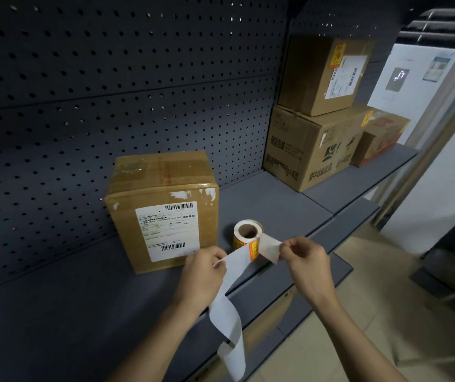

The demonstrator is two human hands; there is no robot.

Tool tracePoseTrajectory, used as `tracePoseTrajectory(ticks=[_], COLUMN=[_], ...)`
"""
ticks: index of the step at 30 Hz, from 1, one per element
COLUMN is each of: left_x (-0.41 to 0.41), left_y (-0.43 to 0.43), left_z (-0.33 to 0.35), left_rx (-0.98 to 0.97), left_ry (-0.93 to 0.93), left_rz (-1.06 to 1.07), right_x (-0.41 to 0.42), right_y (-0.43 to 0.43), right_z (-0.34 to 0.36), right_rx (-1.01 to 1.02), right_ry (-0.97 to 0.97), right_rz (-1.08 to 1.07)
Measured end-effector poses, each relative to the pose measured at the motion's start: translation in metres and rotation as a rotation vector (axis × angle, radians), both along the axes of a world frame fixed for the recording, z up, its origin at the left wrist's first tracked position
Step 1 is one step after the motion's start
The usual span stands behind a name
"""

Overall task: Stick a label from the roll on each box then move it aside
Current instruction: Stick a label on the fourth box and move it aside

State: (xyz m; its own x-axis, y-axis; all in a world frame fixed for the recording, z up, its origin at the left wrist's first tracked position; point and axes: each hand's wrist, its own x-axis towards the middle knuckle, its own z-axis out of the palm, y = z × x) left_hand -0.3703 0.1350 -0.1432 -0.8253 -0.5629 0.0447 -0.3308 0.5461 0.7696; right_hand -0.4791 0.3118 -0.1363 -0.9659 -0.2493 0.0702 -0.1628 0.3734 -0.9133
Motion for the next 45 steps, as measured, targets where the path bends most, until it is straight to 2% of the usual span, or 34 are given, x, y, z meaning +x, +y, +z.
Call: tracePoseTrajectory(ticks=[4,7,9,11,14,17,20,23,28,31,37,41,45], left_x=[0.004,0.002,-0.001,-0.005,-0.007,-0.008,-0.008,-0.007,-0.003,-0.001,0.005,0.011,0.016], left_y=[0.003,0.007,0.011,0.015,0.020,0.021,0.018,0.016,0.014,0.010,0.004,0.004,-0.002], left_z=[0.002,0.007,0.013,0.021,0.034,0.041,0.041,0.038,0.036,0.036,0.040,0.043,0.045], left_rx=[-0.113,-0.104,0.027,0.263,0.602,0.818,0.855,0.790,0.660,0.595,0.511,0.446,0.289], left_ry=[0.038,0.183,0.264,0.307,0.319,0.327,0.336,0.347,0.353,0.398,0.399,0.417,0.441], left_rz=[-0.030,-0.017,-0.007,-0.005,0.026,0.047,0.042,0.044,0.064,0.107,0.056,0.033,0.041], right_x=[0.002,0.009,0.014,0.019,0.024,0.029,0.032,0.035,0.035,0.034,0.022,0.022,0.024], right_y=[-0.002,-0.010,-0.016,-0.021,-0.025,-0.026,-0.027,-0.029,-0.029,-0.025,-0.029,-0.035,-0.041], right_z=[0.010,0.018,0.022,0.024,0.022,0.021,0.022,0.023,0.026,0.032,0.037,0.039,0.042], right_rx=[-0.027,-0.021,0.001,0.030,0.105,0.230,0.372,0.397,0.431,0.396,0.112,-0.078,-0.157], right_ry=[0.044,0.083,0.135,0.196,0.345,0.534,0.761,0.832,0.810,0.711,0.353,0.128,0.079], right_rz=[0.024,0.053,0.079,0.101,0.156,0.227,0.282,0.311,0.350,0.368,0.310,0.344,0.385])
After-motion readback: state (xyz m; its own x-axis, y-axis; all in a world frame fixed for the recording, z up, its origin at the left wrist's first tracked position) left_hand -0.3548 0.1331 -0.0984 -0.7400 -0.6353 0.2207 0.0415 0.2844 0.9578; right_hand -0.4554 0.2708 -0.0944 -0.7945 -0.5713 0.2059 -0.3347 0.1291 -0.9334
